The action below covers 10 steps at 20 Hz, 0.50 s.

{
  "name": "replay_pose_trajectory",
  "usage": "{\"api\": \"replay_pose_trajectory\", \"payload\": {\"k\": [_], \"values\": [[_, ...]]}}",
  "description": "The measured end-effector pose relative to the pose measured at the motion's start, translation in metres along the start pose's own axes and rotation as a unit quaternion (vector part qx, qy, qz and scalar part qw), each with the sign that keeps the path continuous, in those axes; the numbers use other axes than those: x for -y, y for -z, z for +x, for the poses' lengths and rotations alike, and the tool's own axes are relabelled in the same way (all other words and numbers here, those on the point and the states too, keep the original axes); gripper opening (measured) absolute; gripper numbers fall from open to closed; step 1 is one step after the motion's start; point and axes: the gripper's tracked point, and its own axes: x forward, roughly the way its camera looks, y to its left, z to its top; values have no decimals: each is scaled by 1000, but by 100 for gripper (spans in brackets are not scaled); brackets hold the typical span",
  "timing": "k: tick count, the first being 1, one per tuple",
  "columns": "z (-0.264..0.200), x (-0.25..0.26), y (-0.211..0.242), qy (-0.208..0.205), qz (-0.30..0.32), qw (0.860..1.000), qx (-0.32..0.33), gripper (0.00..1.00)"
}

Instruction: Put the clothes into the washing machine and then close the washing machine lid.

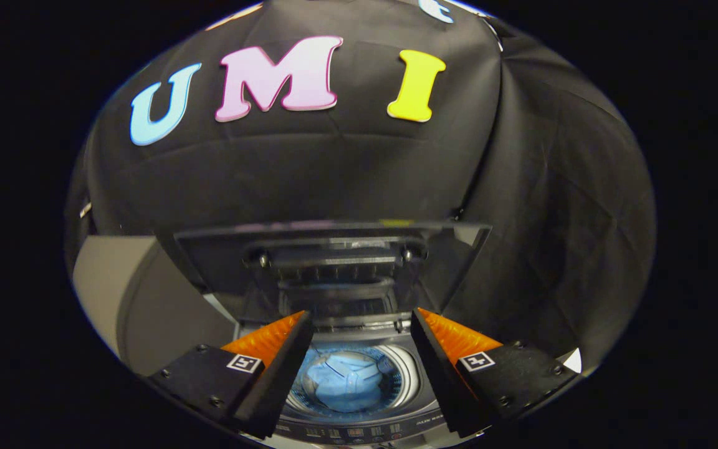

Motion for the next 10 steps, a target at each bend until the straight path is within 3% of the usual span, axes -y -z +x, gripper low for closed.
{"api": "replay_pose_trajectory", "payload": {"k": [10], "values": [[26, -14, -83, -9, 8, 1000, 22, 99]]}}
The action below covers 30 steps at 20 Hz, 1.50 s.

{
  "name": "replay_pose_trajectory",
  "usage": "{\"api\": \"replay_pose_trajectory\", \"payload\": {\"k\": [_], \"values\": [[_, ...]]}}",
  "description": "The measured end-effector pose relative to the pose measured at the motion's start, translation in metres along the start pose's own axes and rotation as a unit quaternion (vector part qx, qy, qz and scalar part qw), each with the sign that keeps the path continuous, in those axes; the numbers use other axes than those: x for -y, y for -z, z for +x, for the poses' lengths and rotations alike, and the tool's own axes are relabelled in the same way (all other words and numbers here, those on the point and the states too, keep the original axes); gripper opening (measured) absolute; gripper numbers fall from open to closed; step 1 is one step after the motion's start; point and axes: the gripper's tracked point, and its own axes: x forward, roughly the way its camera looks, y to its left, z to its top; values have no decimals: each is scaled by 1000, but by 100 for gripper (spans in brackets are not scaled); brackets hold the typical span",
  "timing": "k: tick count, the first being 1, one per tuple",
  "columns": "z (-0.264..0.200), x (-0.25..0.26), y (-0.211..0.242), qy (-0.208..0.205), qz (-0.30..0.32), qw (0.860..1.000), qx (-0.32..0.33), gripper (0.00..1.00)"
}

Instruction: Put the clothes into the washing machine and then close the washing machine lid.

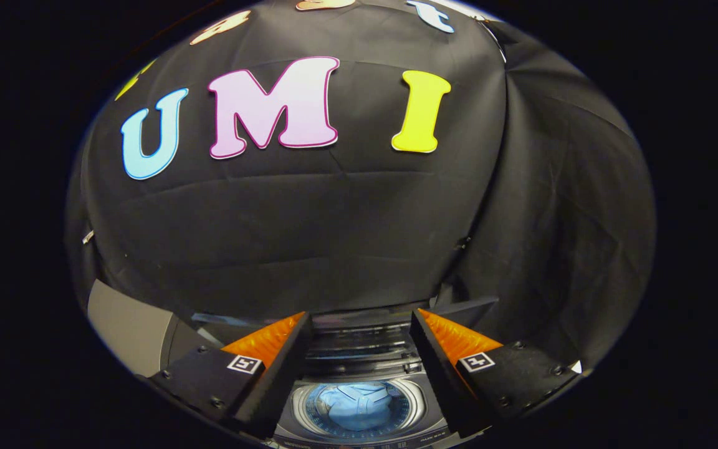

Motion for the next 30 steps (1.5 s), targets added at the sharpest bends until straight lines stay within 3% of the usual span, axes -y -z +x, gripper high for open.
{"api": "replay_pose_trajectory", "payload": {"k": [10, 30], "values": [[50, -7, 10, -13, -17, 999, -45, 99], [-8, 5, 44, -16, -12, 1000, 1, 99]]}}
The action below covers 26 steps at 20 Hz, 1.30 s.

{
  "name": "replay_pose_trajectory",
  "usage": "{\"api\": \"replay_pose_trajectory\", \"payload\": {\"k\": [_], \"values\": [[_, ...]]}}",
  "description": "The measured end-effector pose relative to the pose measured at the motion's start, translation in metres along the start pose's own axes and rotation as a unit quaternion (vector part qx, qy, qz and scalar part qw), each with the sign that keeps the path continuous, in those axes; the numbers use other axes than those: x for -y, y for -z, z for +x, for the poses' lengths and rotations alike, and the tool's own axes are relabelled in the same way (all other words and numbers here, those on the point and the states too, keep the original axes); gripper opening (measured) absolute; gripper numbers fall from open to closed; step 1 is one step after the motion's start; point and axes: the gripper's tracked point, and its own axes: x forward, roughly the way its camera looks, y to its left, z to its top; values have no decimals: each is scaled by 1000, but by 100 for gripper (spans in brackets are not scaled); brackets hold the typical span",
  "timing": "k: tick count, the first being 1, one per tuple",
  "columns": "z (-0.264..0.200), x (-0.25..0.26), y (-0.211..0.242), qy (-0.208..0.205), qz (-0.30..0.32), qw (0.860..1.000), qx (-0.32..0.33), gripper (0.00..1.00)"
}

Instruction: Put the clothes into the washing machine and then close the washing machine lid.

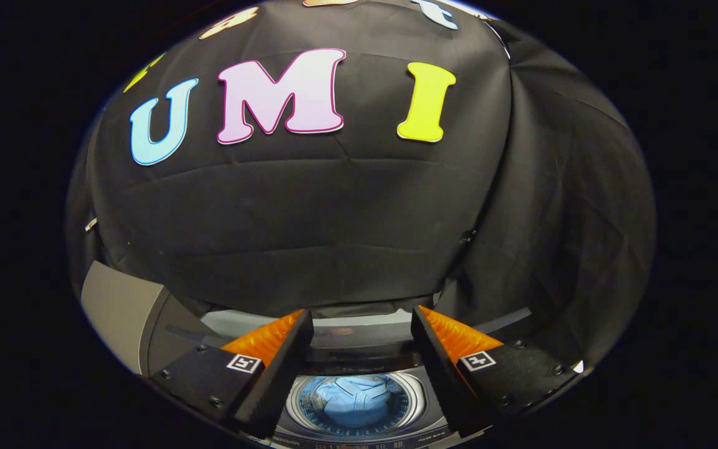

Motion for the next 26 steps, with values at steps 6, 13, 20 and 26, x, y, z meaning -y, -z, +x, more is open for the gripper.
{"api": "replay_pose_trajectory", "payload": {"k": [6, 13, 20, 26], "values": [[-14, 1, 11, -2, -4, 1000, 6, 99], [-25, 6, 18, -4, 1, 1000, 15, 99], [-33, 7, 25, -8, 6, 1000, 20, 99], [-38, 7, 32, -11, 6, 1000, 21, 99]]}}
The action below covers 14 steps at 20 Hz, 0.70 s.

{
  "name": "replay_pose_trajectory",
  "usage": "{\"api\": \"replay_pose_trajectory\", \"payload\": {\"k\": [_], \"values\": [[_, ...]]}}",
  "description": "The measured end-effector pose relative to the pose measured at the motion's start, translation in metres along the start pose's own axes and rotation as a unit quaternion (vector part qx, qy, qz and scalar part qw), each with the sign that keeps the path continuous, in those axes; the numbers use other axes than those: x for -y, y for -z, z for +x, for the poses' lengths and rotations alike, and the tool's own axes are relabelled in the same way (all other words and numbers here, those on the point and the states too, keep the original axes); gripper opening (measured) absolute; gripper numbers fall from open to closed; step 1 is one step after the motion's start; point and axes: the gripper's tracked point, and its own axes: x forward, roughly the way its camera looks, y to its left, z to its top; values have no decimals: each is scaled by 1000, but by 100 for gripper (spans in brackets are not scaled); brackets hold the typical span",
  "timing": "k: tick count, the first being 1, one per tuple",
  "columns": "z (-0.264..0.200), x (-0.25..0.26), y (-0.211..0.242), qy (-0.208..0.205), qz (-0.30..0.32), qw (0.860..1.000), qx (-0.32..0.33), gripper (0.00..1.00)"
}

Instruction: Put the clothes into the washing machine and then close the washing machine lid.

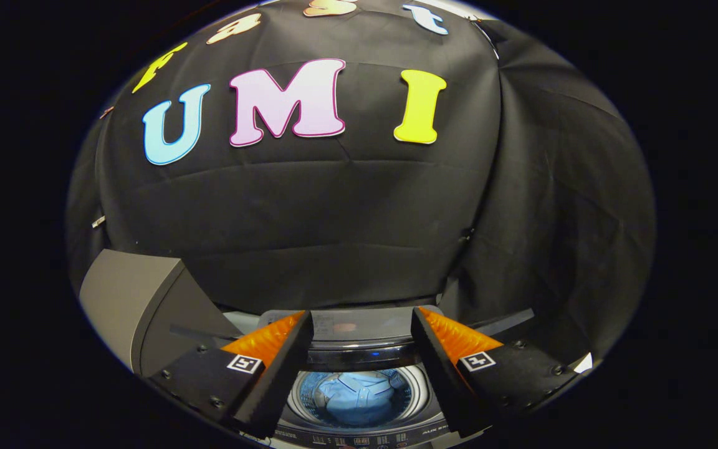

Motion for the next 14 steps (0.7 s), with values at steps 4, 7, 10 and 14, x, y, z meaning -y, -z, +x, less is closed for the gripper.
{"api": "replay_pose_trajectory", "payload": {"k": [4, 7, 10, 14], "values": [[-1, 0, 17, -1, -1, 1000, -15, 99], [0, -3, 53, -8, -4, 999, -51, 99], [-1, -1, 96, -9, -3, 996, -88, 98], [-7, 5, 141, -7, 5, 993, -120, 98]]}}
